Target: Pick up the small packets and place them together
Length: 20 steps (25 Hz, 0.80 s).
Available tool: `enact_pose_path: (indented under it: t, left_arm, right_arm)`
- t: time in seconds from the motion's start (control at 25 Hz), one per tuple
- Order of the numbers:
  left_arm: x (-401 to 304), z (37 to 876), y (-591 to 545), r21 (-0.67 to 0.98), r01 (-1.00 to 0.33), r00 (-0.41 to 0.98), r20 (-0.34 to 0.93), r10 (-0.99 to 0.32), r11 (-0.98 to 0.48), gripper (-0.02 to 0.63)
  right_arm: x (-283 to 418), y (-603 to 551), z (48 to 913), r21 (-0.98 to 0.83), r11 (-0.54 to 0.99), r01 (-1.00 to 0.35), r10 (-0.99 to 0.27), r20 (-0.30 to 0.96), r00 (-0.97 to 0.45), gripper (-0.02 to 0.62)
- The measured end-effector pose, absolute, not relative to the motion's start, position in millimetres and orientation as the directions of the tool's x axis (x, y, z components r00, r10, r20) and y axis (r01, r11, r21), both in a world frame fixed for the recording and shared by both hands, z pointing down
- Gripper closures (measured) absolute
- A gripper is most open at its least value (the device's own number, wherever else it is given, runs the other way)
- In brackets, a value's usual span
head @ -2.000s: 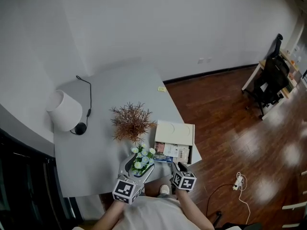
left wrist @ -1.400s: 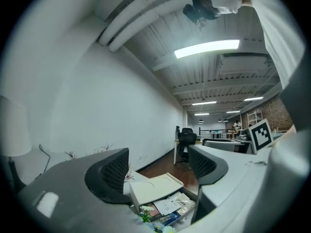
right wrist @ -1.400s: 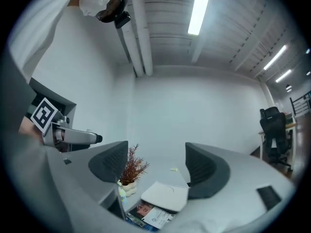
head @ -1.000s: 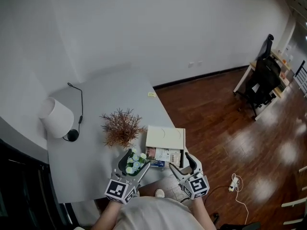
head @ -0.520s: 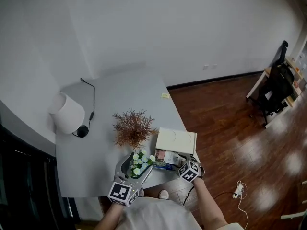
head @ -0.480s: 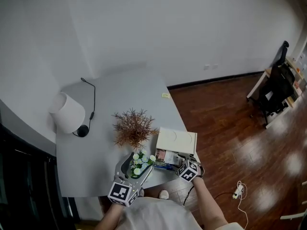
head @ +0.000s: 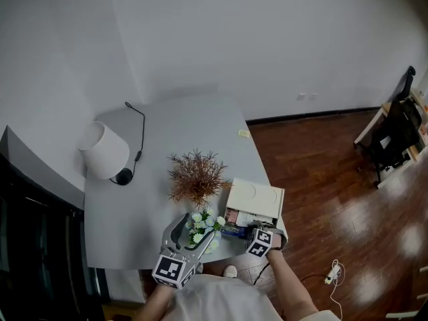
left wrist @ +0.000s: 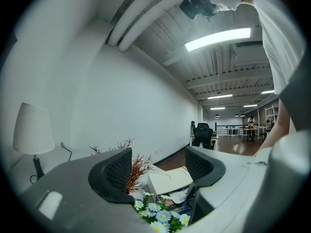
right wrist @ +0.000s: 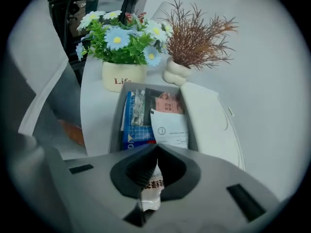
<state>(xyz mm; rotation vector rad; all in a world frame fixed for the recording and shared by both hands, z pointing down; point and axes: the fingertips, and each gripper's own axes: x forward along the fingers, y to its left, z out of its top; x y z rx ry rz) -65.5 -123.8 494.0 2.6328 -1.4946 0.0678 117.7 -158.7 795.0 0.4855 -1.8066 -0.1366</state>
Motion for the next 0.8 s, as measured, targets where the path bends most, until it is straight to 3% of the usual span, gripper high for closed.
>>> enact_pose_path:
  t: [0.52,0.8]
  left_arm:
    - [-58,493,-130,0.093,-0.848,0.528,0.077,-0.846,-0.521,0.275]
    - [-64,490,-134,0.089,-0.859,0.511,0.075,-0.856,-0.505,0.275]
  right_arm:
    - [114,-138,690,0.397,0.825,-0.402,-0.529,0.794,-0.301,0.592]
    - [110,-211,668,0.542,0.734,-0.409,-0.657,0.719,-0.228,0.592]
